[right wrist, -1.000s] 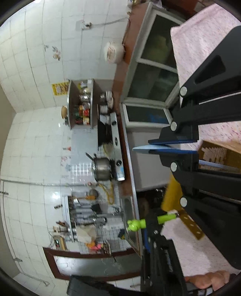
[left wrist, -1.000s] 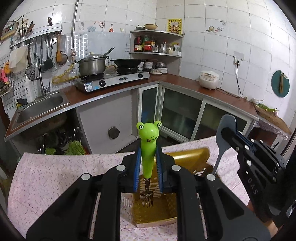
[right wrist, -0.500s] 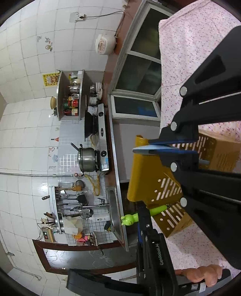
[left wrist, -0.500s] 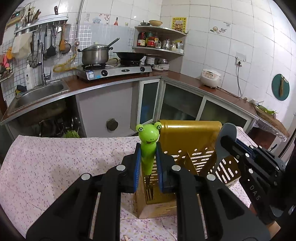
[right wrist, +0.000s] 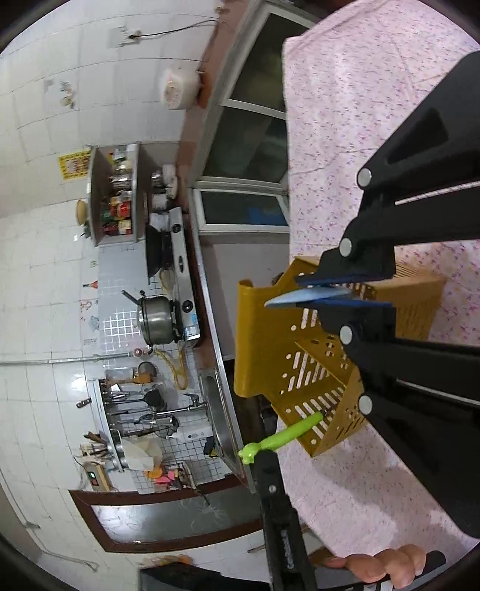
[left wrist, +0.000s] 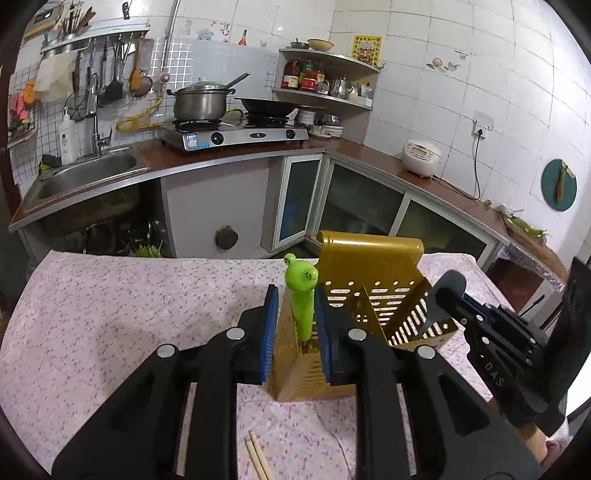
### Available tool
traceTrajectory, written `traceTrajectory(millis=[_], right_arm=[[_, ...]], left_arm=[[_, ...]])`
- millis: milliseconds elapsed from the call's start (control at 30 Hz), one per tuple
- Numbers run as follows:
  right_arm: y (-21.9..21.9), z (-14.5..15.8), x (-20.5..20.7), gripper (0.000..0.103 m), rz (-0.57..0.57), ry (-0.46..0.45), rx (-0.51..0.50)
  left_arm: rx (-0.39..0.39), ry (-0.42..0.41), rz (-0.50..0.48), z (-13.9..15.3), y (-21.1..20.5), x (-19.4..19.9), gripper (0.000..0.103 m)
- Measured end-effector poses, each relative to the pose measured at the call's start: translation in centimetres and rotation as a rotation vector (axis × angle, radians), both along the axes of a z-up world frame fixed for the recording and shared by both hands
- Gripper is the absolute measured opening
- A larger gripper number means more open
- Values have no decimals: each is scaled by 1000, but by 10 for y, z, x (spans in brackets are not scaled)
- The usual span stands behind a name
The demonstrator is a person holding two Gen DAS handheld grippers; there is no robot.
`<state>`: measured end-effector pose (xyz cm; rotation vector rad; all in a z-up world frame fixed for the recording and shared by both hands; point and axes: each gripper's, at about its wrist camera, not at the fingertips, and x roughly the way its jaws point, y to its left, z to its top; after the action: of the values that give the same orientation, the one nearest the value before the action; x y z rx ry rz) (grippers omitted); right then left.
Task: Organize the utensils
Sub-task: 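Insert the fork into the yellow holder with the left tool while the right tool inserts the blue spoon, then grasp a wooden chopstick with the left tool while the right tool grasps another chopstick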
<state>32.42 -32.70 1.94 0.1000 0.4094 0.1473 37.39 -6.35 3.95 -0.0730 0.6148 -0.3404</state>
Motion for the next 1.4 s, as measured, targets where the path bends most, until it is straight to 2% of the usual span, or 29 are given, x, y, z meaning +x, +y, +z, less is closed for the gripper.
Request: traceTrajectory(millis=[33,67,133,200,267,300,433,500,667,767,833,967,1000,1067,1100,1167,1267,1400], right_arm=[[-2,2,-1,19,-2,5,10],[-3,4,-5,41,-4,6,19],[-5,9,-12,57,-10,-5,26],[-7,16,-21,57,-8,-11,29],[-9,22,-28,57,-20,-5,28],[-11,25,-31,58,-27,3,25],[-17,30,-44,59,-72,75,-18],[-19,24,-50,59,-97,136,-53],[-26,-10,-59,59,-132,327,-132],[-33,-30,-63,59,-153,438,-123],[-35,-40,-63,59,-170,493,-121],[-43,-60,-67,58,-187,574,-117],[-45,-64,-68,56,-191,589,-111],[-47,-70,-68,40,-188,621,-105],[-49,-73,-68,38,-189,636,-100],[-51,-76,-68,26,-192,656,-84],[-52,-79,-68,19,-184,681,-71],[-50,-84,-65,15,-168,712,-47]], left_arm=[[-8,4,5,2,4,-2,29],[-17,11,15,6,9,-5,34],[-10,9,42,11,17,-12,56],[14,0,68,15,24,-20,66],[35,13,81,16,30,-26,69],[45,30,90,14,35,-29,74],[70,67,131,3,53,-41,86],[83,98,141,-6,59,-45,87],[142,200,176,-39,65,-54,87],[173,265,193,-61,65,-59,83],[181,309,191,-73,66,-61,71],[165,392,177,-90,67,-62,56],[164,416,174,-94,68,-63,50],[158,452,169,-99,67,-63,40],[159,470,167,-102,67,-62,35],[164,486,172,-107,66,-63,33],[186,491,180,-110,64,-62,31],[203,514,181,-116,60,-58,24]])
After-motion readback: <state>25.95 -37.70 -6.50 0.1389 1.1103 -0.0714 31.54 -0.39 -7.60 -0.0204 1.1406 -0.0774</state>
